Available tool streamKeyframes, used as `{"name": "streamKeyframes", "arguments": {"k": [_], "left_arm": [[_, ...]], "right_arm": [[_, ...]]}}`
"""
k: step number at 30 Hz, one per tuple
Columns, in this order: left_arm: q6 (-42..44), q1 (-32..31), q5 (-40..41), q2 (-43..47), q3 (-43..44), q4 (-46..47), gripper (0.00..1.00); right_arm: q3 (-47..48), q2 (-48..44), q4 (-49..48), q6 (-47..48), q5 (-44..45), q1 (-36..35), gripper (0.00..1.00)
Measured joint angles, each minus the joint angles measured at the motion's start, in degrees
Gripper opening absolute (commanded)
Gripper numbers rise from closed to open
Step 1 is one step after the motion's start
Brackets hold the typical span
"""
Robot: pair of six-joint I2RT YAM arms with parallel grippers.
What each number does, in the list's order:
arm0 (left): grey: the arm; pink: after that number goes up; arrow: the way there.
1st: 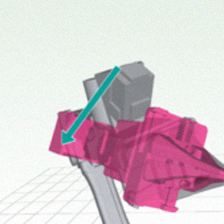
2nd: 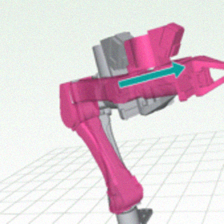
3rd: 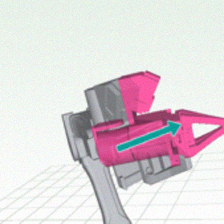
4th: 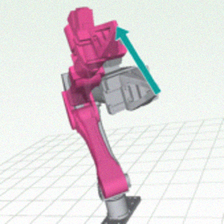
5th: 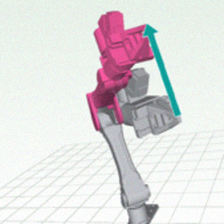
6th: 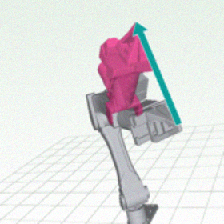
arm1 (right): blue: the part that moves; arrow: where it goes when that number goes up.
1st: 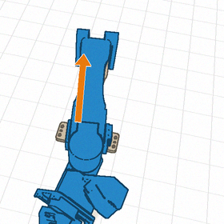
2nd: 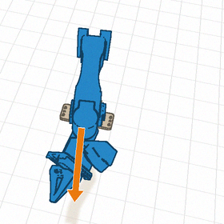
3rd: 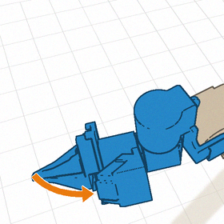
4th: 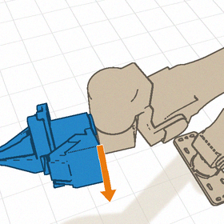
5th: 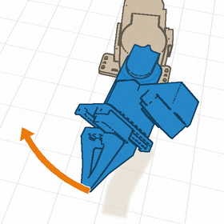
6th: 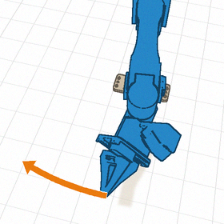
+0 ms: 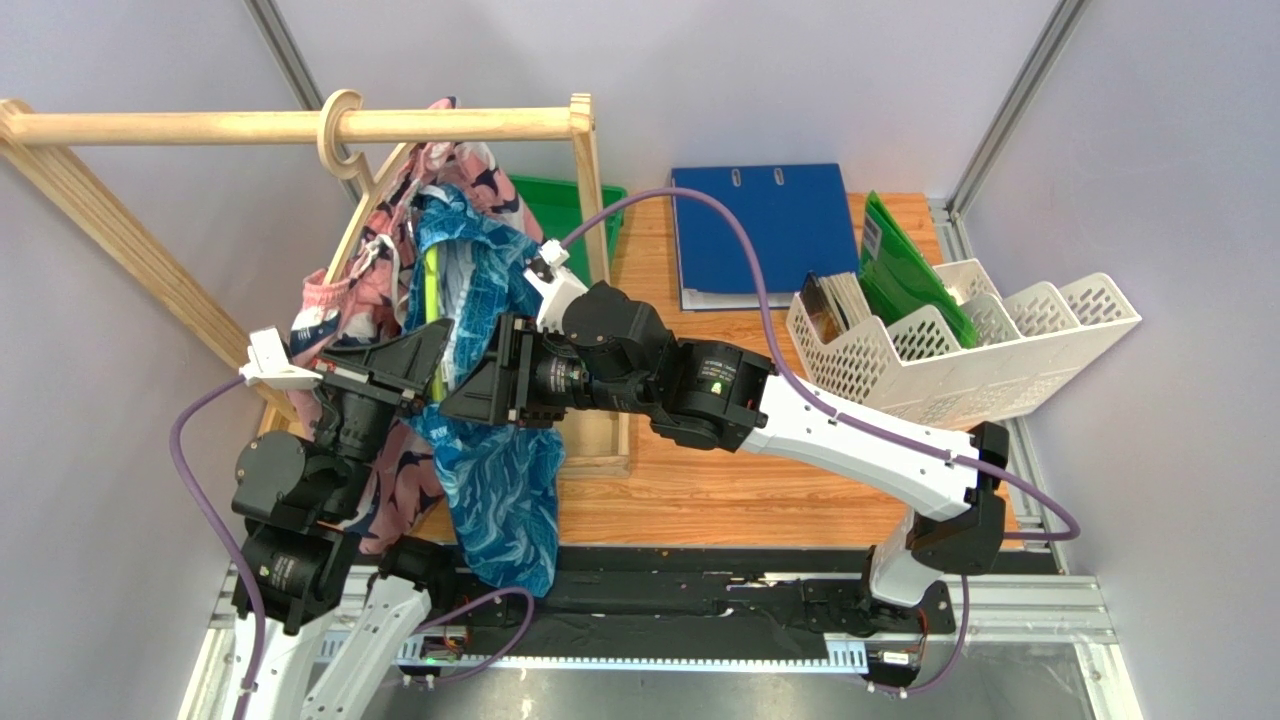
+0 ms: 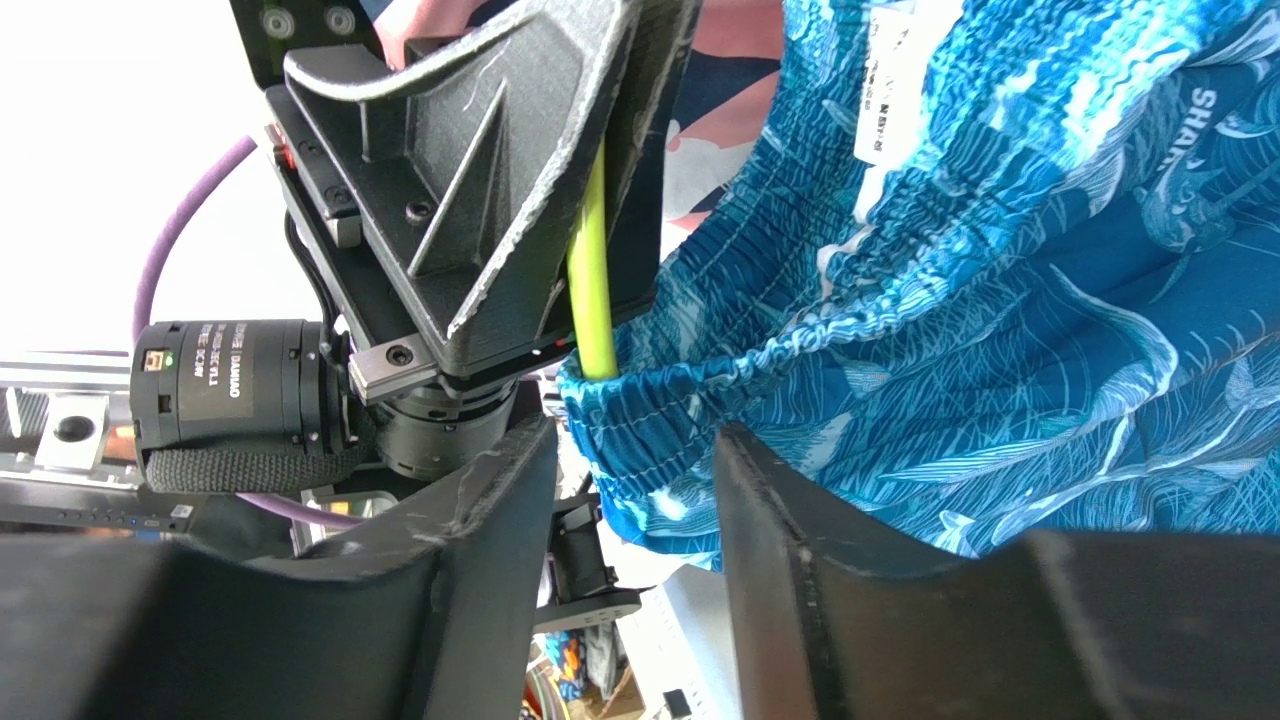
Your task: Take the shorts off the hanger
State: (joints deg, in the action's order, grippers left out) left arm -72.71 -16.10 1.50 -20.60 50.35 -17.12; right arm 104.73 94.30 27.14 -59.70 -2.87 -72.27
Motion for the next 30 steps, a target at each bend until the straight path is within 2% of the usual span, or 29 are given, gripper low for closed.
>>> {"name": "streamKeyframes", "arguments": {"k": [10, 15, 16, 17, 18, 20, 22, 23, 25, 28, 30], "left_arm": [[0.63, 0.00, -2.08, -0.68, 0.00, 0.94, 0.00], [0.68, 0.00, -2.95, -0.70, 0.00, 1.64, 0.00], [0.66, 0.00, -2.97, -0.68, 0.00, 1.68, 0.00], [0.66, 0.00, -2.97, -0.68, 0.00, 1.75, 0.00], [0.68, 0.00, -2.95, -0.68, 0.00, 1.75, 0.00], [0.90, 0.00, -2.97, -0.68, 0.00, 1.77, 0.00], [1.14, 0.00, -3.15, -0.68, 0.00, 1.81, 0.00], [1.27, 0.00, -3.19, -0.68, 0.02, 1.75, 0.00], [1.42, 0.00, -3.17, -0.81, 0.26, 1.05, 0.00], [1.95, 0.00, -2.84, -1.73, 2.64, -2.64, 0.00], [2.16, 0.00, -2.49, -2.21, 4.31, -4.70, 0.00]], "right_arm": [[0.02, 0.02, -0.09, 1.64, -4.94, 1.27, 0.45], [0.74, 0.33, -0.04, 2.62, -8.90, 2.40, 0.40], [0.90, 0.37, -0.07, 2.67, -9.22, 2.47, 0.37], [1.20, 0.50, -0.11, 2.73, -9.66, 2.62, 0.27], [1.44, 0.61, -0.11, 2.80, -9.94, 2.62, 0.04], [2.25, 1.05, -0.02, 3.28, -10.82, 2.73, 0.01], [3.54, 1.77, 0.39, 4.52, -11.39, 2.73, 0.13], [3.89, 1.95, 0.42, 5.18, -11.58, 2.71, 0.34], [3.80, 1.77, 0.44, 7.30, -11.52, 2.73, 0.57], [2.12, 0.31, 1.16, 11.54, -10.25, 3.04, 0.67], [1.81, -0.66, 2.34, 14.73, -10.27, 3.41, 0.67]]}}
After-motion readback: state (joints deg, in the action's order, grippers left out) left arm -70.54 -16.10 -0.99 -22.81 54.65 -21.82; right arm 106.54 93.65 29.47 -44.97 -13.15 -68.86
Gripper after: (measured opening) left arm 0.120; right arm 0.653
